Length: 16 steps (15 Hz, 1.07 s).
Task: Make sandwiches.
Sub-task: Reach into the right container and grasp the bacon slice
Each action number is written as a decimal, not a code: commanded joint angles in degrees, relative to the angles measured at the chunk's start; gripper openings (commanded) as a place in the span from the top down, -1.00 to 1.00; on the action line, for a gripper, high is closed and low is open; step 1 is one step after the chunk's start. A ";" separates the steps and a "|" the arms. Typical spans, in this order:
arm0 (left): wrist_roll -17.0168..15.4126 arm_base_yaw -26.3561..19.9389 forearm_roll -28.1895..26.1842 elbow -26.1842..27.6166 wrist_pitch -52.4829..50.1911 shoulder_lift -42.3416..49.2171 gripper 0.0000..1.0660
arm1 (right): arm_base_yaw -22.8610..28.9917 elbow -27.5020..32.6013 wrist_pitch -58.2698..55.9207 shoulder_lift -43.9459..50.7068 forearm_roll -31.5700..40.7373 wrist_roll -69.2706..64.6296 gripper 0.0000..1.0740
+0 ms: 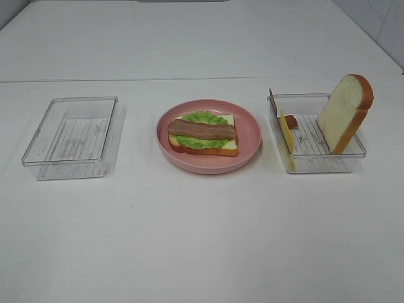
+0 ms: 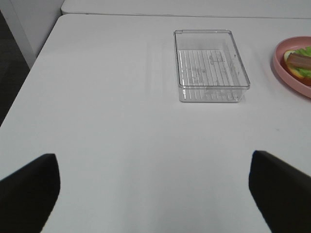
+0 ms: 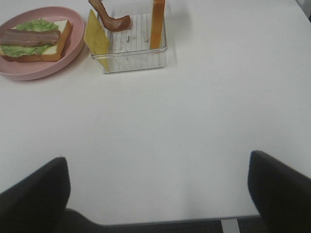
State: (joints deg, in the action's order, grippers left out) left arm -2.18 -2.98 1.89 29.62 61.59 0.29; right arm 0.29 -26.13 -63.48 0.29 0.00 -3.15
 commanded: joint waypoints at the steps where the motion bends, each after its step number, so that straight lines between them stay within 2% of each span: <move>1: 0.00 -0.06 -0.52 -0.06 -0.23 1.03 -0.88 | -0.23 0.11 0.23 1.66 0.29 0.11 -0.80; 16: 0.00 -0.06 -0.52 -0.06 -0.23 1.03 -0.88 | -0.23 0.11 0.23 1.66 0.34 0.11 -0.80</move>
State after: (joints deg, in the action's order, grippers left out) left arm -2.18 -2.98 1.83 29.62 61.59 0.29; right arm 0.29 -26.13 -63.48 0.29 0.00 -3.15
